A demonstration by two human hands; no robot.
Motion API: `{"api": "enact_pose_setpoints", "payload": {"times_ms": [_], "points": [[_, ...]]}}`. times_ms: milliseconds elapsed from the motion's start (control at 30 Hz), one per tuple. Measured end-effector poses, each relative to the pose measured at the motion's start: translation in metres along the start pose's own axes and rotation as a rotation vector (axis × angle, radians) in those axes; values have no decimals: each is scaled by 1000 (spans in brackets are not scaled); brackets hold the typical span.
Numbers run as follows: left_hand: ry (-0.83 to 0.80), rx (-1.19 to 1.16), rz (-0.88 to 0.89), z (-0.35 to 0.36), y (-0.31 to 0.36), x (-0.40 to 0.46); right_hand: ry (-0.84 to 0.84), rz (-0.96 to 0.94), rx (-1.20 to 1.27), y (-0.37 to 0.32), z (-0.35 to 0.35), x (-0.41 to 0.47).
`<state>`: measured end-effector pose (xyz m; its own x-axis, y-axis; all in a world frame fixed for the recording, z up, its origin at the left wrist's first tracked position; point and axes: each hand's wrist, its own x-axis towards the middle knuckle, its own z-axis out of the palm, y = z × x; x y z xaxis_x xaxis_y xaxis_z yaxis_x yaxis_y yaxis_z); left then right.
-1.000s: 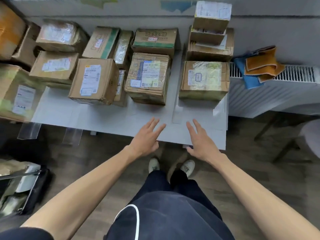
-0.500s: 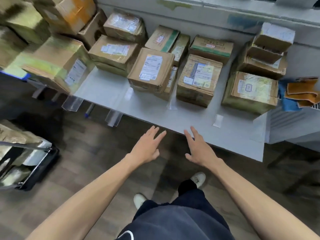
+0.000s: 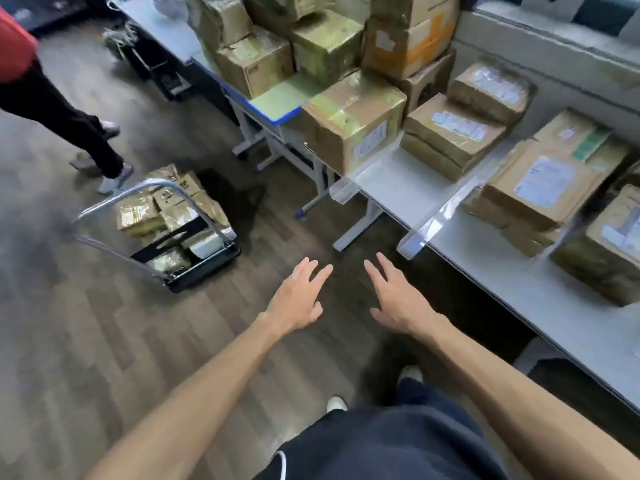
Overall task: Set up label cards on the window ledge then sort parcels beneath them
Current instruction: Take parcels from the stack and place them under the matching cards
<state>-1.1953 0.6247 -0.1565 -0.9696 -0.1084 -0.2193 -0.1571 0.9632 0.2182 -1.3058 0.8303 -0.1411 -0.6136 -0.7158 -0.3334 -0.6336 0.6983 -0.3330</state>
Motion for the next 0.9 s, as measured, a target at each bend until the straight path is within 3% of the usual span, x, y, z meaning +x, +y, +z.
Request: {"api": "enact_pose_setpoints", "payload": {"times_ms": [467,667,900], "points": [[22,-93,-385,-26,-91,0,-165,-327,-94,-58,-20,142],[42,-34,-379,-65,-106,66,-142,-397,-42,-48,-62,214],[45,-2,-318,-101,-100,161,-77,-329,15,-6,-111,274]]}}
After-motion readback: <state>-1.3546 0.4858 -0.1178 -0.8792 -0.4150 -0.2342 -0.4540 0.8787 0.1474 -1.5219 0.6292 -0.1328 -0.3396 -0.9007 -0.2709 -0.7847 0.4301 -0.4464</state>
